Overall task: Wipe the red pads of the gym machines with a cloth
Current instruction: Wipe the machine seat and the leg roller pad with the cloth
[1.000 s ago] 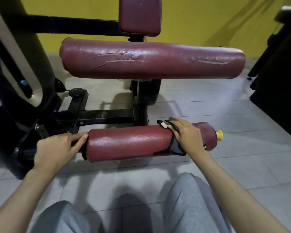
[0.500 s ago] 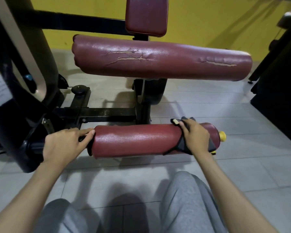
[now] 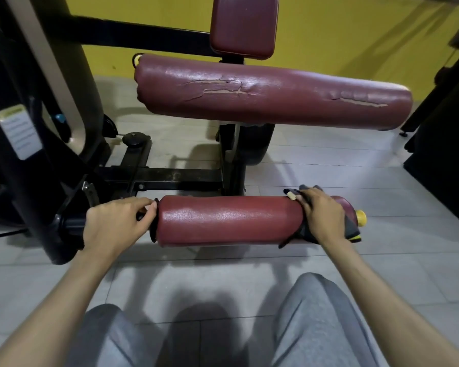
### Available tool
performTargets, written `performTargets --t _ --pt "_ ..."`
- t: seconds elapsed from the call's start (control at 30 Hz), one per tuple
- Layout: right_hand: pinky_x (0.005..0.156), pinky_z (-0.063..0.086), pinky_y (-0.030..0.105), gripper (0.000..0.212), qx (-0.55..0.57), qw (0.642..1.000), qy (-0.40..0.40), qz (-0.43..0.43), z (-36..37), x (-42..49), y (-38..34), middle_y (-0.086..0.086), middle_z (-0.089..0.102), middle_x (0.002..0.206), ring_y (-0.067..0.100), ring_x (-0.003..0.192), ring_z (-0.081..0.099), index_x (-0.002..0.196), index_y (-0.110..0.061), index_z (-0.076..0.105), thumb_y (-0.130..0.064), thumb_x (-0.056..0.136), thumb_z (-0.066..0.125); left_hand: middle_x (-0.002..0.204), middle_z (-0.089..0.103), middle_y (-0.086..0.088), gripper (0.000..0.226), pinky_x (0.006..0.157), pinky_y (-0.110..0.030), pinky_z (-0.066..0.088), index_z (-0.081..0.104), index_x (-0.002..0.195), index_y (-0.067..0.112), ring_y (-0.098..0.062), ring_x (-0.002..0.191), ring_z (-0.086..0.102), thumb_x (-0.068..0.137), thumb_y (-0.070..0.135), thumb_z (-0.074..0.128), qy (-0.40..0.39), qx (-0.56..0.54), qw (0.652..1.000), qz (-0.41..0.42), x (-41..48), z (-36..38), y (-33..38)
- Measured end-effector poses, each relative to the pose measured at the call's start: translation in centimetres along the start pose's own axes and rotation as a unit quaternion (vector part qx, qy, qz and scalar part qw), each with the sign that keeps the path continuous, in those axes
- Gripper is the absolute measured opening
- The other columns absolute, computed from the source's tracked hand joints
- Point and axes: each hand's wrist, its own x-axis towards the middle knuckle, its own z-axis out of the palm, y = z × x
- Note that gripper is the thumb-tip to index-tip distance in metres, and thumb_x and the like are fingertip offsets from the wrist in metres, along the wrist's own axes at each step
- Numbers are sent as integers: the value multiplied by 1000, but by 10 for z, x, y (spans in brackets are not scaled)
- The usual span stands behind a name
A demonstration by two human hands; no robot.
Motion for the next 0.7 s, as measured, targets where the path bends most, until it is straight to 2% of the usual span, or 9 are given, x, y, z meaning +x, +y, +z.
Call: performTargets --t 0.1,0.2,0.27,0.33,0.4,0.47,0.57,0.63,0.7 --pt "67 52 39 24 3 999 3 -35 7 0 -53 -3 73 105 29 91 69 113 -27 70 -42 103 55 80 72 14 40 47 -25 43 76 92 38 -18 69 71 95 55 40 -6 1 1000 -1 0 2 -2" --pt "67 50 41 30 -21 993 -67 -93 14 15 -101 6 75 99 36 88 70 113 -26 72 -47 103 53 82 73 14 38 48 -22 39 75 94 40 -17 70 71 92 56 41 -11 12 1000 0 2 5 -2" --pt "72 50 42 37 -49 983 -149 -100 23 36 -125 14 74 102 40 94 68 119 -24 72 -49 104 50 81 73 14 37 48 -21 37 75 95 40 -17 70 71 90 56 42 -17 17 1000 1 3 6 -3" --pt "82 50 41 40 -45 963 -256 -67 31 64 -142 18 71 114 41 106 64 123 -21 72 -50 102 54 77 73 12 36 48 -22 34 75 97 40 -19 70 72 89 57 45 -18 26 999 14 3 9 -6" --pt "91 49 38 42 -32 928 -371 -31 39 91 -152 14 69 125 35 115 61 122 -19 73 -51 98 62 73 71 11 36 49 -22 28 75 99 40 -19 70 71 89 58 46 -15 36 999 34 3 11 -10" --pt "98 48 36 50 -37 896 -442 1 49 104 -154 7 67 132 30 118 60 125 -19 72 -56 92 66 70 69 12 35 50 -21 22 75 101 40 -18 68 70 91 59 47 -10 43 998 51 3 12 -14" --pt "104 47 43 71 -49 885 -461 43 58 104 -149 4 62 137 33 122 58 134 -23 65 -71 83 60 69 68 12 35 49 -21 24 76 101 39 -17 68 69 92 59 48 -5 46 998 53 3 13 -16" --pt "99 47 40 63 -63 902 -427 14 48 90 -148 9 64 136 36 121 58 133 -26 66 -68 89 50 70 68 12 35 48 -22 29 77 102 40 -17 69 69 94 57 47 -4 43 998 51 2 14 -17" --pt "84 46 38 48 -60 939 -337 -28 37 68 -144 14 69 122 38 113 62 123 -28 71 -59 98 44 70 68 11 35 48 -22 31 77 103 40 -16 69 68 94 56 47 -3 41 998 51 0 15 -17"
